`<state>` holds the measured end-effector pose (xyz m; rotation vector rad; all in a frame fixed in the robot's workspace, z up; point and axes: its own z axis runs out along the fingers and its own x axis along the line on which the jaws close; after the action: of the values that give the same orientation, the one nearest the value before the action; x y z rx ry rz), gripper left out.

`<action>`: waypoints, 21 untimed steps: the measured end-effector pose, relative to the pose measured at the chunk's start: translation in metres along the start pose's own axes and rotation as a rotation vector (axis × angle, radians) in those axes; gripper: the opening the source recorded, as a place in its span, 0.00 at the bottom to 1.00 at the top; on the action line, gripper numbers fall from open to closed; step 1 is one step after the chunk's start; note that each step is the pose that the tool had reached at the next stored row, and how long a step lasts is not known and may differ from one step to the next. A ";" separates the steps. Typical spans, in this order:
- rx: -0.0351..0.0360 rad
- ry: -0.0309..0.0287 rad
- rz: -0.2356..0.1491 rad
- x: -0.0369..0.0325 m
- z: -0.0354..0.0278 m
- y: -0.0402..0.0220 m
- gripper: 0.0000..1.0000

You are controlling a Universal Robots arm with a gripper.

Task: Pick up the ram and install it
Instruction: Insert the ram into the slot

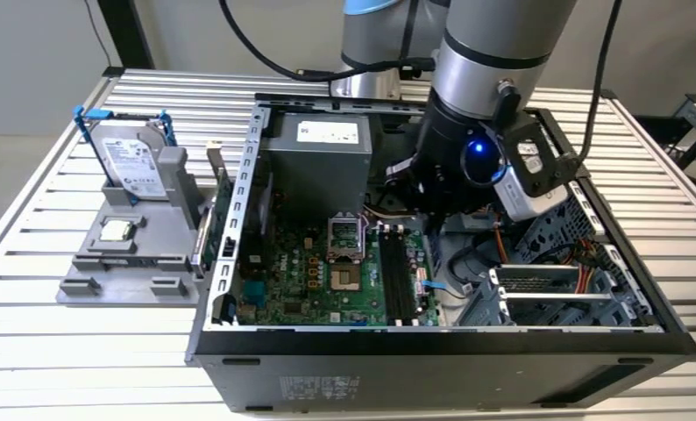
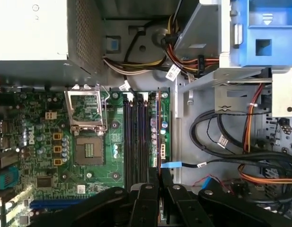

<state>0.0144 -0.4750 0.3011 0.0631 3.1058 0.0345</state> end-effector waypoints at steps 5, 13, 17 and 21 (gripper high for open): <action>0.0001 0.0001 0.000 0.0017 0.0090 -0.0003 0.00; -0.0001 0.0000 0.000 0.0028 0.0235 -0.0007 0.00; 0.0000 0.0000 0.000 0.0031 0.0308 -0.0009 0.00; 0.0000 0.0009 0.000 0.0032 0.0331 -0.0010 0.00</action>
<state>0.0123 -0.4752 0.2678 0.0635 3.1067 0.0346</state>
